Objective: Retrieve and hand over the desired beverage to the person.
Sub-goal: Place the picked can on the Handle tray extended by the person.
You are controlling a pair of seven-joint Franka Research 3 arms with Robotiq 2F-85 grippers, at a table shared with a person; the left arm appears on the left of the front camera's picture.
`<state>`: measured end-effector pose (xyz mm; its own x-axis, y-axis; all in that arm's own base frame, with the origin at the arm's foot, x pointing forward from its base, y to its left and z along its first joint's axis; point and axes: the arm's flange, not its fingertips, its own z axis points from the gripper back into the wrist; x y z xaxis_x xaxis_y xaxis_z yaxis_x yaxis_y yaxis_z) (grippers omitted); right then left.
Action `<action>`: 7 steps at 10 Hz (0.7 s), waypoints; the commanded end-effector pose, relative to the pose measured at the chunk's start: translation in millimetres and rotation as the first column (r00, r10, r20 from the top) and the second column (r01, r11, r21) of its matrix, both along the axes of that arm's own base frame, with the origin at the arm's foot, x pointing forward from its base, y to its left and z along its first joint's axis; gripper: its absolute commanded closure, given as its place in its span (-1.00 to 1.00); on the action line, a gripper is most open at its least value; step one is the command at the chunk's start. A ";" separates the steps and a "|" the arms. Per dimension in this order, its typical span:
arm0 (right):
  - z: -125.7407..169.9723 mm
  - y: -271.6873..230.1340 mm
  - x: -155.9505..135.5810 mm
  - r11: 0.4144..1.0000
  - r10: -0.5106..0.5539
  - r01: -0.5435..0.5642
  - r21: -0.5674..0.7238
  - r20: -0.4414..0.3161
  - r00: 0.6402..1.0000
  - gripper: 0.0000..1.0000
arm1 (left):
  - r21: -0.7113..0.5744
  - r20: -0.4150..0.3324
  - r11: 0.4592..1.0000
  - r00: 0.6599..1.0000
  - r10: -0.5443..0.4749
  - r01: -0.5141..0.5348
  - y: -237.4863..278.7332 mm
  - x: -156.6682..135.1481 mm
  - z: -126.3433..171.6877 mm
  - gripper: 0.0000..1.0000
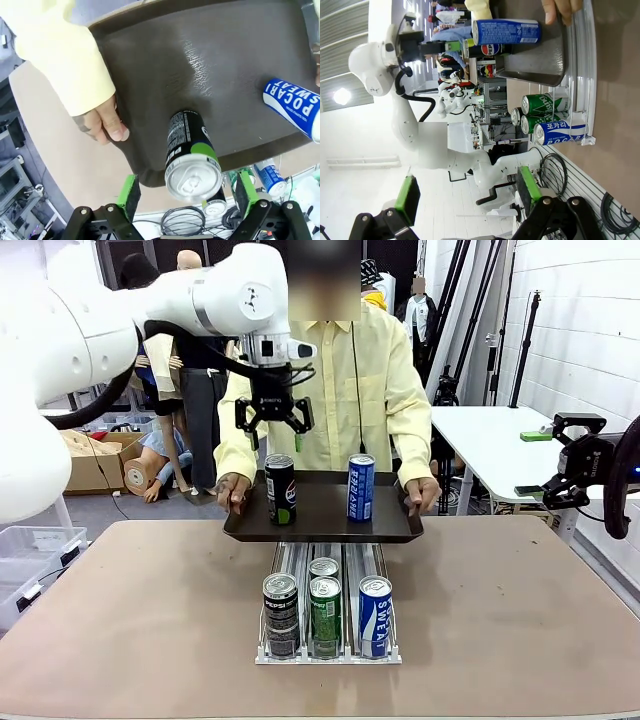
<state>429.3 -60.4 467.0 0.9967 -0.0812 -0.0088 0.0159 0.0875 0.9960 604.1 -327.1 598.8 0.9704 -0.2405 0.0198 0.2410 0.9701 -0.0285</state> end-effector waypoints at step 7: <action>0.3 1.2 0.0 1.000 -0.005 0.005 -0.010 -0.001 1.000 -1.00 | -0.021 0.049 1.000 0.999 -0.001 0.002 2.8 -11.4 30.6 -1.00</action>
<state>429.3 -60.4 467.0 0.9967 -0.0812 -0.0086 0.0157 0.0876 0.9960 592.7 -324.7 627.2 0.9678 -0.2425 0.0674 0.2453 0.9688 -0.0357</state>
